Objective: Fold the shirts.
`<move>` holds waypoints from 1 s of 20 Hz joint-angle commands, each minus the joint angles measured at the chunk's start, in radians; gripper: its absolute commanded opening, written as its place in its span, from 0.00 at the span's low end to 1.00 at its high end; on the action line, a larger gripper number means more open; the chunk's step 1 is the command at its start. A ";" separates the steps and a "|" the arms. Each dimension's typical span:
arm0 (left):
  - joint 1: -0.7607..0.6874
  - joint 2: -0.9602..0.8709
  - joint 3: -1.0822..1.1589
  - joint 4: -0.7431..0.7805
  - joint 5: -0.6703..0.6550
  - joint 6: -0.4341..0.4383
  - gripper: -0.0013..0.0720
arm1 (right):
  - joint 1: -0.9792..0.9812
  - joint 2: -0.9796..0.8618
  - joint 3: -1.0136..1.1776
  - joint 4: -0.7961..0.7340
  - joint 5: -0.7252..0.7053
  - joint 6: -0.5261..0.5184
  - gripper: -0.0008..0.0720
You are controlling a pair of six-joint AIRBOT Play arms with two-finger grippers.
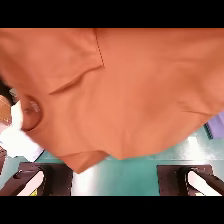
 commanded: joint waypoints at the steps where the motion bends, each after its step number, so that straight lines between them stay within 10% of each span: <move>1: 0.001 -0.182 -0.143 -0.007 -0.021 0.031 0.05 | 0.037 -0.153 -0.124 -0.008 0.028 0.006 0.03; 15: -0.100 -0.883 0.068 0.097 0.323 0.097 0.05 | 0.067 -0.777 0.013 -0.006 -0.200 0.006 0.03; 20: -0.098 -0.883 0.148 0.162 0.109 0.101 0.05 | 0.067 -0.729 0.013 -0.008 -0.204 0.005 0.03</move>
